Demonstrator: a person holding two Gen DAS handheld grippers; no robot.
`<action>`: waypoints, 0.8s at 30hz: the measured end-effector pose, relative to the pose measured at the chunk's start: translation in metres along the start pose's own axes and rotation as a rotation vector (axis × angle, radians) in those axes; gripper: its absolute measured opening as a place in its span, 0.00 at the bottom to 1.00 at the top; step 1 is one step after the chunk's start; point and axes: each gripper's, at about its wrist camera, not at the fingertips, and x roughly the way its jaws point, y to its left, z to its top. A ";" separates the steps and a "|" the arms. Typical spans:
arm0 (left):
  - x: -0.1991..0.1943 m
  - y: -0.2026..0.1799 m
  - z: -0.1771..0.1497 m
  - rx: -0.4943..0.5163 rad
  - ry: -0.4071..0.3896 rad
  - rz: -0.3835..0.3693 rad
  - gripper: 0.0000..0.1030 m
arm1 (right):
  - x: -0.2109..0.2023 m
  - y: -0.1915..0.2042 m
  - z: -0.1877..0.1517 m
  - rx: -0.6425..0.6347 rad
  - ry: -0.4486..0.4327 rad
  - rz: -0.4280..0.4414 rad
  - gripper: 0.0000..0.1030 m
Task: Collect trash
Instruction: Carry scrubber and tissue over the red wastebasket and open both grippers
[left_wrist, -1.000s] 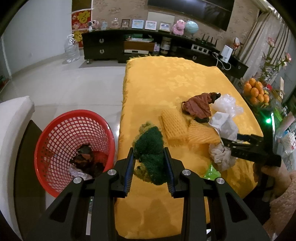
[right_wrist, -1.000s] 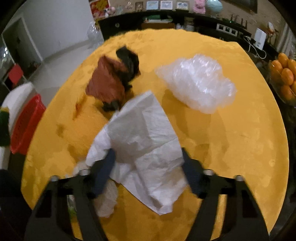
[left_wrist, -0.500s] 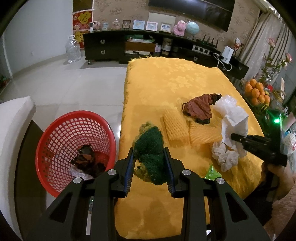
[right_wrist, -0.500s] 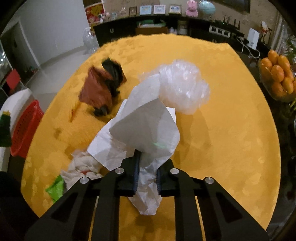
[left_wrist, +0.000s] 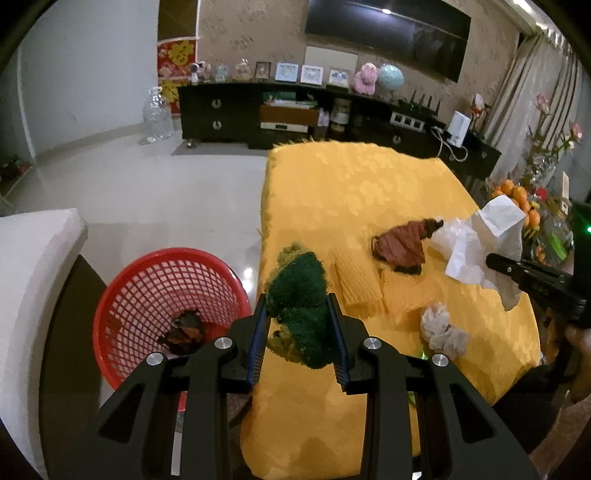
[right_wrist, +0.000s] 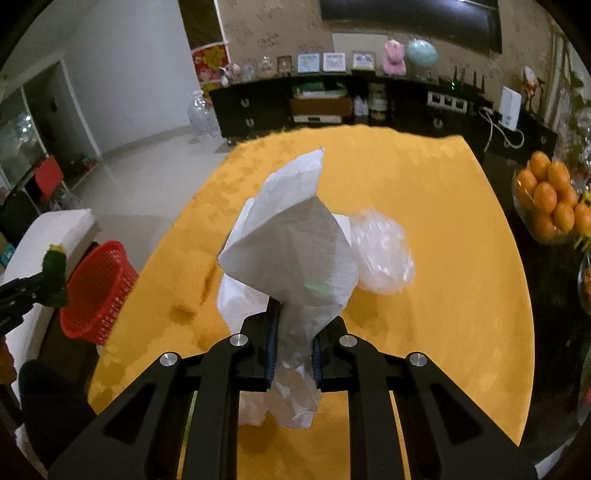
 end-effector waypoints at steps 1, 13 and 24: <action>-0.003 0.002 0.002 -0.004 -0.009 0.004 0.28 | -0.003 0.004 0.004 -0.008 -0.009 0.005 0.15; -0.040 0.035 0.018 -0.064 -0.105 0.100 0.28 | -0.020 0.048 0.044 -0.083 -0.080 0.059 0.15; -0.069 0.071 0.019 -0.139 -0.150 0.211 0.28 | -0.017 0.115 0.077 -0.169 -0.107 0.173 0.15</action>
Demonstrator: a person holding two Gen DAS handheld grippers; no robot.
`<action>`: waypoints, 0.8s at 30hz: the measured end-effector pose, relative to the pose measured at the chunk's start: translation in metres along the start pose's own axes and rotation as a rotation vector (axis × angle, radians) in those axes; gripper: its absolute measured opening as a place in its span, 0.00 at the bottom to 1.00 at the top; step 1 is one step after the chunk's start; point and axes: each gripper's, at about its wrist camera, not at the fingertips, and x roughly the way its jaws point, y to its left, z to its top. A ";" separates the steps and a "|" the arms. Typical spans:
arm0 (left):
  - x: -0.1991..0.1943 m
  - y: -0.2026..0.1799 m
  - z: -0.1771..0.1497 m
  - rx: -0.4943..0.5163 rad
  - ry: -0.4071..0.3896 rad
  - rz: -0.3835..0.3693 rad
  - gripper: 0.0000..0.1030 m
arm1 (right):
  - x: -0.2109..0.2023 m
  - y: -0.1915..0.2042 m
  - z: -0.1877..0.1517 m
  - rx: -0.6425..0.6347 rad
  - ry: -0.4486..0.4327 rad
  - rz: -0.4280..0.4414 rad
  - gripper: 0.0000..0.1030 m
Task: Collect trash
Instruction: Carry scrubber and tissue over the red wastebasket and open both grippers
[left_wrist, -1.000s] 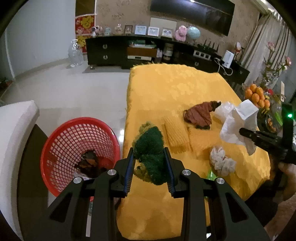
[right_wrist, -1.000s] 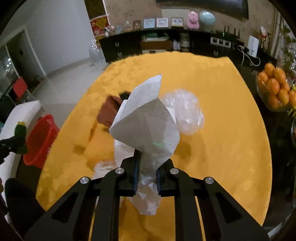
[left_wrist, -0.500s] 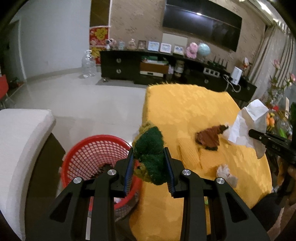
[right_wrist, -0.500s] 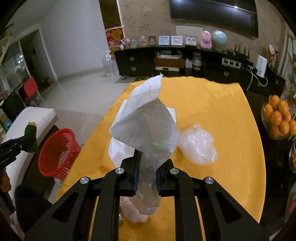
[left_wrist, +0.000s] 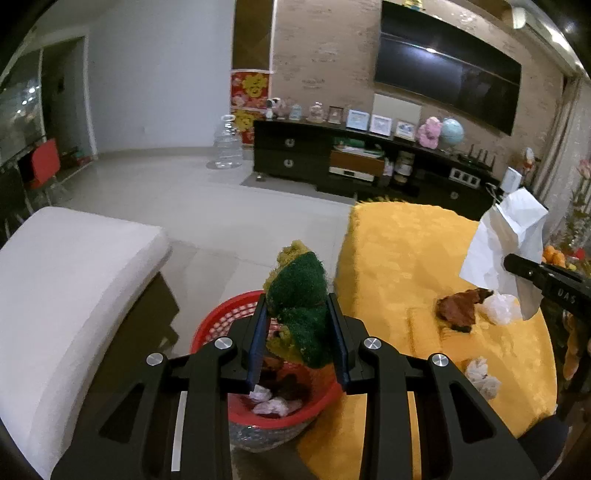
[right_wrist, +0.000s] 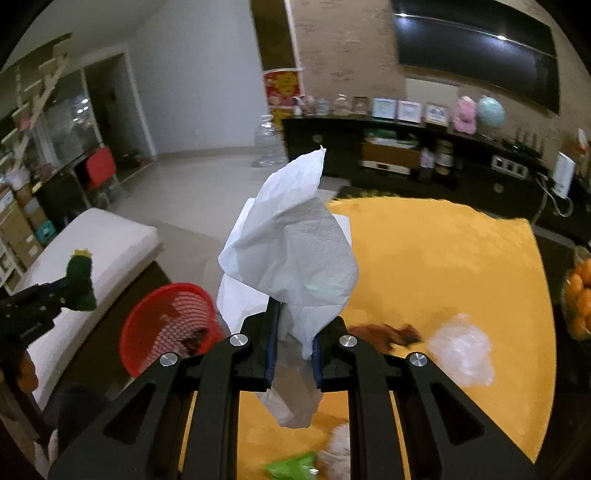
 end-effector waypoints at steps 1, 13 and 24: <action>-0.001 0.003 0.000 -0.004 -0.001 0.007 0.28 | 0.003 0.008 0.004 -0.011 -0.001 0.016 0.15; -0.006 0.039 -0.004 -0.066 0.005 0.077 0.28 | 0.026 0.079 0.026 -0.120 0.016 0.152 0.15; 0.014 0.055 -0.013 -0.109 0.050 0.074 0.28 | 0.058 0.120 0.022 -0.174 0.089 0.218 0.15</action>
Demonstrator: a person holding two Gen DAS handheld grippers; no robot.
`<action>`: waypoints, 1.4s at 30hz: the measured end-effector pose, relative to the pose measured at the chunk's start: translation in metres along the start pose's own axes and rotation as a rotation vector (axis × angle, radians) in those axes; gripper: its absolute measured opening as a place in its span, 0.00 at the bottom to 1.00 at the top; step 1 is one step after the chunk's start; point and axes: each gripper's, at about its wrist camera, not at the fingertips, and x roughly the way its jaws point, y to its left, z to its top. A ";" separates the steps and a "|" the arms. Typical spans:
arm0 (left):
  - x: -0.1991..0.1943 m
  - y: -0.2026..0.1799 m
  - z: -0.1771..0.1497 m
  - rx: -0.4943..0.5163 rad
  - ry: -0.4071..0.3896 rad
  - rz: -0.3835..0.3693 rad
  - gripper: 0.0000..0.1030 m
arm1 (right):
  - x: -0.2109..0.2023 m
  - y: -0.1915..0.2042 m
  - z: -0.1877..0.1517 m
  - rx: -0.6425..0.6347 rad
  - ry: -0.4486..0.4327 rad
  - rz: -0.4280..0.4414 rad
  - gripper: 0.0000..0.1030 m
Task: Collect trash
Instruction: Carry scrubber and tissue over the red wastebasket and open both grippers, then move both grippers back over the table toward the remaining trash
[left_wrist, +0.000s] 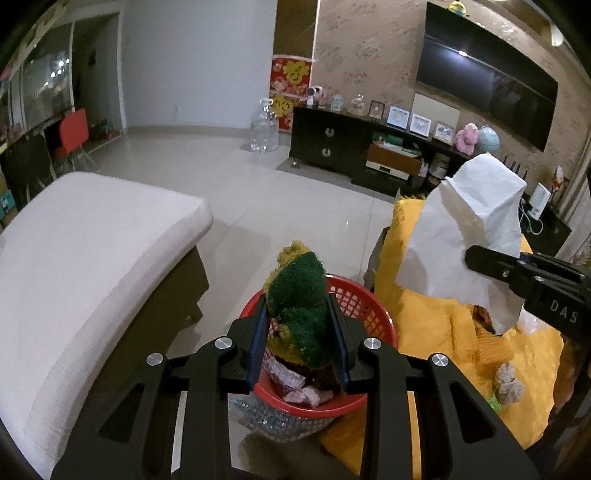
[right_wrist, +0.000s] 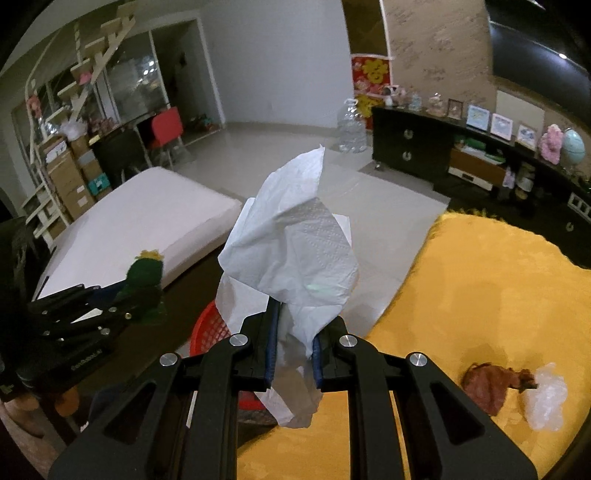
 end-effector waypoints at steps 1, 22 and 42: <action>0.004 0.002 -0.001 -0.008 0.009 -0.006 0.28 | 0.004 0.002 0.000 -0.001 0.008 0.004 0.15; 0.093 0.017 -0.026 -0.041 0.197 -0.067 0.28 | 0.106 0.013 -0.016 -0.024 0.222 0.048 0.18; 0.094 0.030 -0.028 -0.079 0.200 -0.040 0.67 | 0.103 0.006 -0.026 0.011 0.215 0.039 0.53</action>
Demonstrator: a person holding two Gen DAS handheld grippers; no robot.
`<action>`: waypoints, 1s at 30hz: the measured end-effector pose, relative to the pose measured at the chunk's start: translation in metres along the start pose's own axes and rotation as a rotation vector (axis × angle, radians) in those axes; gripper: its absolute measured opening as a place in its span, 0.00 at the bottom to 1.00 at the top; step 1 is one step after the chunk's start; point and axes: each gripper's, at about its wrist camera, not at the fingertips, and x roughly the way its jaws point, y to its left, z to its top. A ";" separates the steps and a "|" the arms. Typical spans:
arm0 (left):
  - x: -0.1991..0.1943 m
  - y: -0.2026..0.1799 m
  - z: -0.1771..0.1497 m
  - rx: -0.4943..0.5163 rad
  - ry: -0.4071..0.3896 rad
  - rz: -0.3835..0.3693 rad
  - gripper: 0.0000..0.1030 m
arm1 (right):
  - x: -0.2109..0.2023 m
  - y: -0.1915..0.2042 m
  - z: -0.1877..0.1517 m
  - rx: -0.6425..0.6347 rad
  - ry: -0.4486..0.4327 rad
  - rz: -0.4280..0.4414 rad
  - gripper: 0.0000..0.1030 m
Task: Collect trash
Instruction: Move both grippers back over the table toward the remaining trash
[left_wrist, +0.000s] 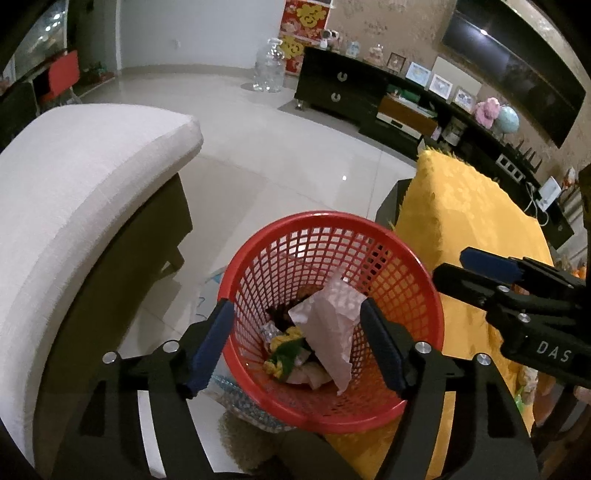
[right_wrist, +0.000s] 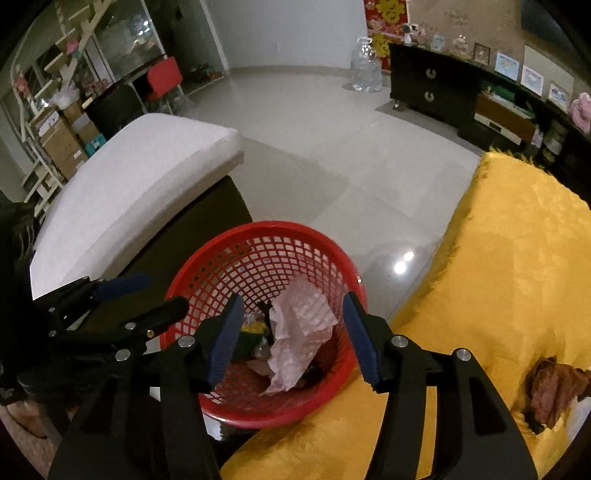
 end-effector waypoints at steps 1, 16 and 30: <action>-0.003 0.000 0.001 0.001 -0.008 0.003 0.68 | -0.004 0.000 -0.001 -0.002 -0.010 -0.007 0.53; -0.049 -0.020 0.003 0.033 -0.098 0.012 0.71 | -0.067 -0.022 -0.029 0.022 -0.144 -0.156 0.68; -0.051 -0.062 -0.016 0.125 -0.073 -0.034 0.73 | -0.138 -0.105 -0.096 0.187 -0.204 -0.362 0.72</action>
